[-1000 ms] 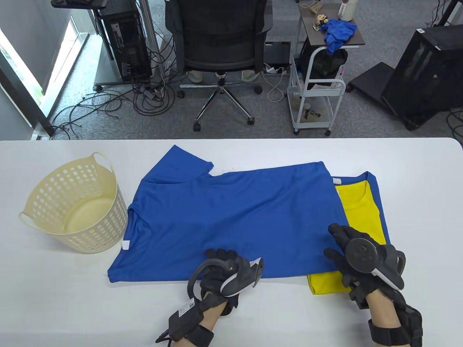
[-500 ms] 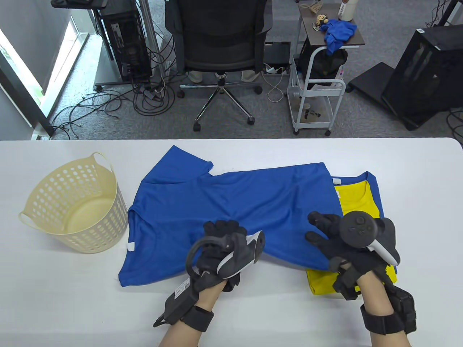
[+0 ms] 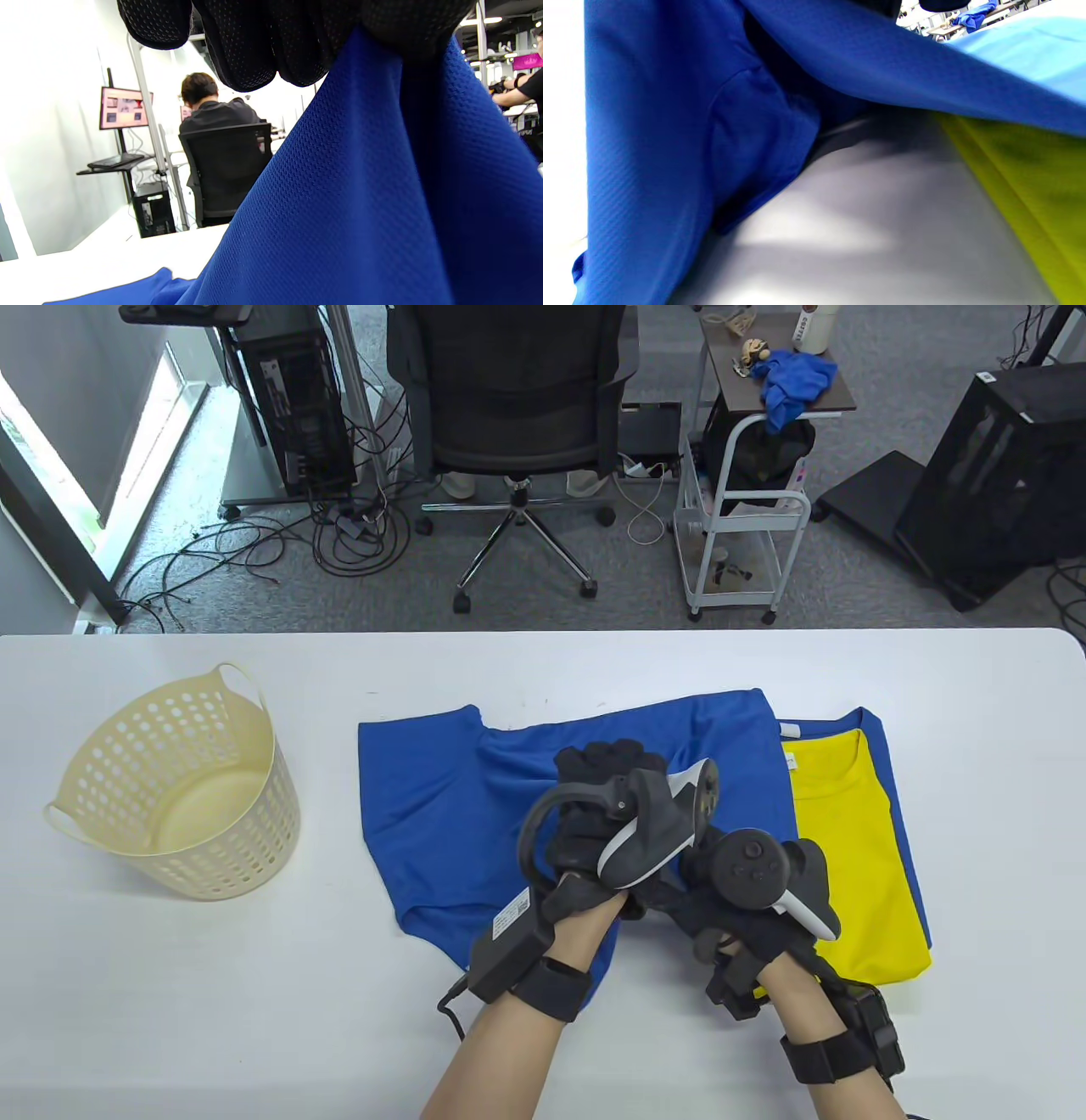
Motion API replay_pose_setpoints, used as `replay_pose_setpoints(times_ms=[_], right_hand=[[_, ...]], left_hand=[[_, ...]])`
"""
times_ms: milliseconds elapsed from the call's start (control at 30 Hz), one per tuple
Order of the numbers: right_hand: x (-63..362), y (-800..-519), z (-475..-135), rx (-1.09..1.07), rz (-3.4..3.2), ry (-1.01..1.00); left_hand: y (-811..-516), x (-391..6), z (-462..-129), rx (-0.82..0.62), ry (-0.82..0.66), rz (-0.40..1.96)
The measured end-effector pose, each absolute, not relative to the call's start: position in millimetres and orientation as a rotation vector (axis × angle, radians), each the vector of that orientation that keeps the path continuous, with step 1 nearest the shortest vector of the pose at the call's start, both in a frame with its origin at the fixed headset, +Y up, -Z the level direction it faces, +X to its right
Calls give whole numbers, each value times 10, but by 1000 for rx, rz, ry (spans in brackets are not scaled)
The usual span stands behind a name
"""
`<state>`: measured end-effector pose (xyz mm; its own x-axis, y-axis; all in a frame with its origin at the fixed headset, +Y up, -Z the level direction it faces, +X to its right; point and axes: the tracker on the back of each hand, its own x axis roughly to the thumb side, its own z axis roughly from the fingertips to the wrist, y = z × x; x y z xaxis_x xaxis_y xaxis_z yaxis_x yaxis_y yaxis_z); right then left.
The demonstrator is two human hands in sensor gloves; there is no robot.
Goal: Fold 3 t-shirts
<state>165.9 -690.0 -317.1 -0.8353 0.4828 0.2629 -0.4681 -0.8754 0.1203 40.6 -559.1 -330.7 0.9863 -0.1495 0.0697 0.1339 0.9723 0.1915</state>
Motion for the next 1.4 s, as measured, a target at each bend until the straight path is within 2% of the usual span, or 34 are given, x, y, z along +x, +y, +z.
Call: replay_pose_setpoints(times_ms=[200, 333, 367, 433, 633, 733, 1000, 1167, 1233, 1400], right_hand=[[1556, -6931, -3072, 418, 2672, -5], [1525, -6913, -2999, 270, 2802, -286], [1540, -6917, -2997, 251, 2812, -305], [1596, -6944, -3004, 192, 2809, -342], [1662, -7117, -3074, 135, 2840, -278], [1653, -7123, -3076, 107, 2862, -356], [1825, -7131, -3132, 93, 2888, -283], [1867, -7134, -3160, 134, 2977, -192], [1872, -7089, -3143, 138, 2976, -223], [1859, -6838, -3019, 157, 2948, -479]], left_hand=[[-5480, 544, -3276, 189, -77, -110], [-5452, 525, -3241, 218, -56, -129], [-5448, 509, -3237, 220, -52, -134], [-5434, 452, -3221, 231, -44, -144], [-5414, 274, -3186, 225, -28, -136], [-5407, 171, -3174, 229, -11, -125], [-5375, -370, -3163, 238, 99, -152], [-5492, -846, -3144, 220, 173, -176], [-5593, -1045, -3137, 195, 200, -190], [-5928, -1542, -3103, 116, 237, -176]])
